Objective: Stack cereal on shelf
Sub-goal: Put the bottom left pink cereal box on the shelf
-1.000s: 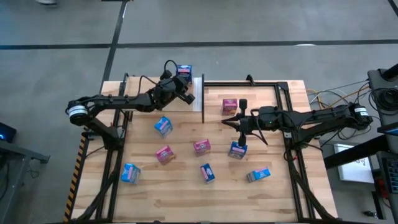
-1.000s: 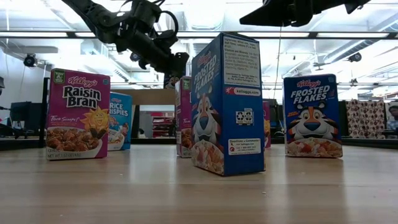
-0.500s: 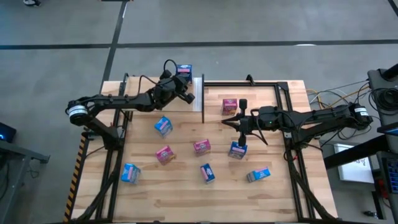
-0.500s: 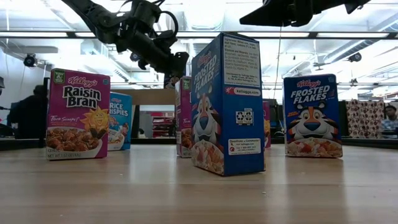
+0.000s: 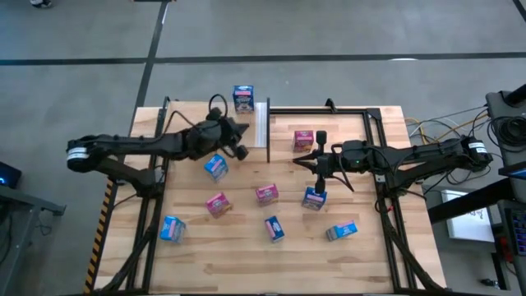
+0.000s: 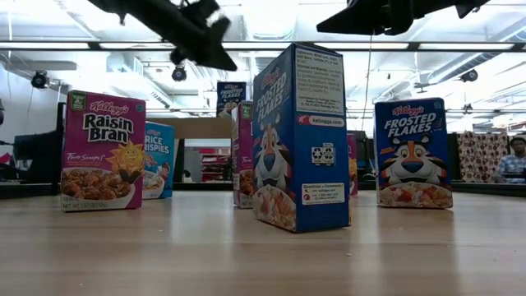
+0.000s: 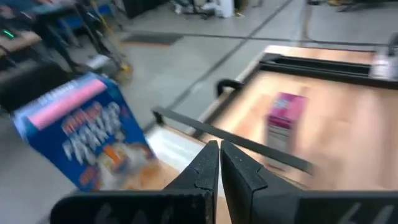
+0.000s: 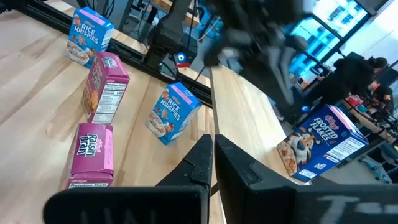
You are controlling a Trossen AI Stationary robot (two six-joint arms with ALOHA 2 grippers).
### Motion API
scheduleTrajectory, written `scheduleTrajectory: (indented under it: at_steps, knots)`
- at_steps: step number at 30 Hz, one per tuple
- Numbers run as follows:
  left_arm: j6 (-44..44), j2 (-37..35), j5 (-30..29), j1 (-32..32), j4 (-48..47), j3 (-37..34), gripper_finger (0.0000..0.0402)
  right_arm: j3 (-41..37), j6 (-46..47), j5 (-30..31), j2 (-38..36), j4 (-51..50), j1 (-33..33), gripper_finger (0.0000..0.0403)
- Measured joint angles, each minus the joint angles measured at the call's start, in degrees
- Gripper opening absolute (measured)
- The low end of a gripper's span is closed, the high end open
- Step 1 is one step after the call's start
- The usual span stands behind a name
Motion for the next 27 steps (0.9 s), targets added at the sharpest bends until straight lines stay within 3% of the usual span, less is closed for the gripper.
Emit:
scheduleTrajectory:
  at_steps: [8, 12, 17, 23, 27]
  knots:
    - [-18.83, -8.33, 1.52, -6.05, -17.2, 0.0, 0.0, 0.0, 0.0, 0.0, 0.0, 0.0, 0.0, 0.0009]
    - [-23.18, -10.21, 12.31, -6.56, -21.8, 0.0, 0.0, 0.0, -0.06, 0.0, 0.0, 0.08, 0.0, 0.0009]
    - [-34.89, -10.19, 26.29, -7.87, -23.09, 0.0, 0.0, 0.0, -1.14, 0.0, 0.0, 1.17, 0.0, 0.0009]
    - [-44.23, -9.97, 27.57, -14.86, -28.75, 0.03, 0.0, 0.0, -3.0, -0.02, 0.0, 2.2, 0.0, 0.0009]
    - [-49.6, -9.07, 26.94, -19.54, -38.09, 2.82, 0.0, 0.0, -3.41, -0.02, 0.0, 2.25, 0.0, 0.0009]
